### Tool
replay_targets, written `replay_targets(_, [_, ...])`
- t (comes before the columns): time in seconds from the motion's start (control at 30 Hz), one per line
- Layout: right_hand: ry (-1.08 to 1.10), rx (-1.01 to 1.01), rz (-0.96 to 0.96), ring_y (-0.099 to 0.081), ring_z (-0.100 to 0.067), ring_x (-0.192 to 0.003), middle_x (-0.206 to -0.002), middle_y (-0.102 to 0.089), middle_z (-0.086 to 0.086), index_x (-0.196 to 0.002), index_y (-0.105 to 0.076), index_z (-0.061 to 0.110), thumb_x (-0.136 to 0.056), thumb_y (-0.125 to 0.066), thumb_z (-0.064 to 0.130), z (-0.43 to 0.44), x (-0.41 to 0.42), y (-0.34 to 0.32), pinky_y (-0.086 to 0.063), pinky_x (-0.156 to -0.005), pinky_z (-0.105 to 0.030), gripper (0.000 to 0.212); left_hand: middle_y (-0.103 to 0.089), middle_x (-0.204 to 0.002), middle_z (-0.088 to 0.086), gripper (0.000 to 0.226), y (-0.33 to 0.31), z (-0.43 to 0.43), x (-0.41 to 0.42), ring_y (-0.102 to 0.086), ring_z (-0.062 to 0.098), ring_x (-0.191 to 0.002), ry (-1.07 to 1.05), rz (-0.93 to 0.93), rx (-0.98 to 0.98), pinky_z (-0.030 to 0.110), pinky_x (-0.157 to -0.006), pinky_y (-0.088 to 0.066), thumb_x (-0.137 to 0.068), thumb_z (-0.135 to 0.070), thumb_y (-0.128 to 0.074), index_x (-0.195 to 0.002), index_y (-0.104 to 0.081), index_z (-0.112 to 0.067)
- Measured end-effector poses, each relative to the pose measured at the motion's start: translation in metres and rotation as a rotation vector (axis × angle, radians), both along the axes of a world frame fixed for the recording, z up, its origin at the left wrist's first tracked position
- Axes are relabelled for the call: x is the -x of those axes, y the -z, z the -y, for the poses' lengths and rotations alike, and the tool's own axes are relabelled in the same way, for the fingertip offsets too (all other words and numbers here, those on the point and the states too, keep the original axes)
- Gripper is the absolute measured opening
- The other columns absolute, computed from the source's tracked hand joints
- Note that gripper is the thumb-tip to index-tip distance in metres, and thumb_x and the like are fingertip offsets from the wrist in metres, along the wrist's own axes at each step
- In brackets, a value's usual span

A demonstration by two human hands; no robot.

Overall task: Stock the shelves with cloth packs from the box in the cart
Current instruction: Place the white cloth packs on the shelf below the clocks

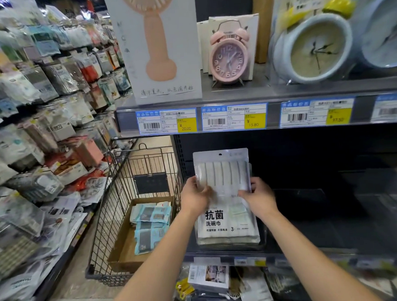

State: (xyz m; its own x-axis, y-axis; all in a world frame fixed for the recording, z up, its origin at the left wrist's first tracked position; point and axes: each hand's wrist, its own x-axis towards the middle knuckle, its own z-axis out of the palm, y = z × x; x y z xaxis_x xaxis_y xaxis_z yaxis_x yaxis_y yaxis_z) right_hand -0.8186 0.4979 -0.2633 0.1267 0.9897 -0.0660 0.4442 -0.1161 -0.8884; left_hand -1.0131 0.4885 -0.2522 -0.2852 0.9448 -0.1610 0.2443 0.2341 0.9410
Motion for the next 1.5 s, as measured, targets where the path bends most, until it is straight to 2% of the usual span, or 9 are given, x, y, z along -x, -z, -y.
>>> replay_targets(0.1, [0.009,0.0,0.054,-0.064,-0.009,-0.081,-0.097,-0.061,0.009,-0.128,-0.055,0.017,-0.092,-0.071,0.021,-0.002,0.002,0.004,-0.053,-0.066,-0.027,0.04,-0.065,-0.132,0.002,0.057,0.005,-0.005,-0.007,-0.066,0.025,-0.118,-0.032,-0.109,-0.011,0.045,-0.105,-0.055,-0.095,-0.015,-0.071,-0.146,-0.049,-0.019])
replay_targets(0.2, [0.003,-0.04,0.112,-0.065,-0.018,-0.096,-0.119,-0.064,0.003,-0.139,-0.047,0.025,-0.091,-0.07,0.024,-0.003,0.002,0.006,-0.058,-0.082,-0.038,0.053,-0.065,-0.132,-0.001,0.064,0.016,-0.009,-0.006,-0.067,0.023,-0.112,-0.032,-0.168,-0.047,0.045,-0.099,-0.058,-0.089,-0.021,-0.069,-0.147,-0.047,-0.034])
replay_targets(0.3, [-0.038,-0.08,0.231,-0.061,-0.021,-0.117,-0.141,-0.056,0.005,-0.149,-0.04,0.035,-0.09,-0.068,0.031,-0.004,0.0,0.007,-0.055,-0.095,-0.042,0.065,-0.062,-0.138,0.0,0.063,0.018,-0.007,-0.006,-0.064,0.022,-0.118,0.016,-0.338,-0.111,0.045,-0.102,-0.055,-0.093,-0.027,-0.071,-0.151,-0.046,-0.031])
replay_targets(0.47, [-0.066,0.037,0.442,-0.05,-0.024,-0.134,-0.152,-0.048,0.007,-0.15,-0.04,0.041,-0.093,-0.062,0.045,-0.01,-0.006,0.004,-0.026,-0.116,-0.052,0.061,-0.059,-0.131,-0.006,0.065,0.011,-0.006,-0.006,-0.066,0.018,-0.1,0.057,-0.519,-0.014,0.041,-0.088,-0.061,-0.095,-0.047,-0.068,-0.154,-0.04,-0.042])
replay_targets(0.6, [-0.101,0.093,0.531,-0.044,-0.025,-0.138,-0.152,-0.049,0.007,-0.149,-0.041,0.044,-0.092,-0.06,0.051,-0.018,-0.008,0.0,-0.02,-0.113,-0.055,0.061,-0.06,-0.138,-0.005,0.065,0.015,-0.015,-0.002,-0.061,0.022,-0.114,0.11,-0.652,0.02,0.044,-0.092,-0.058,-0.095,-0.057,-0.064,-0.152,-0.037,-0.045])
replay_targets(0.77, [-0.12,0.103,0.626,-0.044,-0.027,-0.137,-0.149,-0.051,0.005,-0.15,-0.042,0.042,-0.092,-0.06,0.05,-0.024,-0.007,-0.002,-0.023,-0.111,-0.052,0.06,-0.056,-0.146,-0.005,0.057,0.018,-0.02,-0.001,-0.047,0.025,-0.133,0.134,-0.748,0.019,0.041,-0.107,-0.04,-0.099,-0.052,-0.061,-0.151,-0.04,-0.041])
replay_targets(1.07, [-0.18,0.069,0.668,-0.044,-0.032,-0.132,-0.144,-0.054,-0.003,-0.145,-0.05,0.03,-0.094,-0.059,0.047,-0.028,-0.009,0.011,-0.04,-0.107,-0.046,0.055,-0.058,-0.145,-0.001,0.055,0.027,-0.023,-0.004,-0.045,0.03,-0.133,0.175,-0.861,0.055,0.041,-0.106,-0.039,-0.099,-0.054,-0.058,-0.149,-0.042,-0.037])
replay_targets(1.33, [-0.189,0.099,0.717,-0.037,-0.03,-0.136,-0.147,-0.05,0.0,-0.151,-0.043,0.033,-0.096,-0.055,0.043,-0.031,-0.006,0.016,-0.036,-0.11,-0.044,0.057,-0.058,-0.146,-0.001,0.062,0.025,-0.028,-0.009,-0.043,0.03,-0.133,0.193,-0.935,0.116,0.041,-0.106,-0.038,-0.097,-0.061,-0.056,-0.15,-0.043,-0.032])
replay_targets(1.5, [-0.217,0.093,0.78,-0.036,-0.028,-0.133,-0.145,-0.051,0.001,-0.152,-0.042,0.033,-0.098,-0.054,0.042,-0.03,-0.005,0.015,-0.035,-0.109,-0.044,0.056,-0.061,-0.141,-0.002,0.046,0.028,-0.03,-0.012,-0.044,0.029,-0.129,0.196,-1.016,0.149,0.039,-0.101,-0.039,-0.102,-0.053,-0.048,-0.143,-0.048,-0.029])
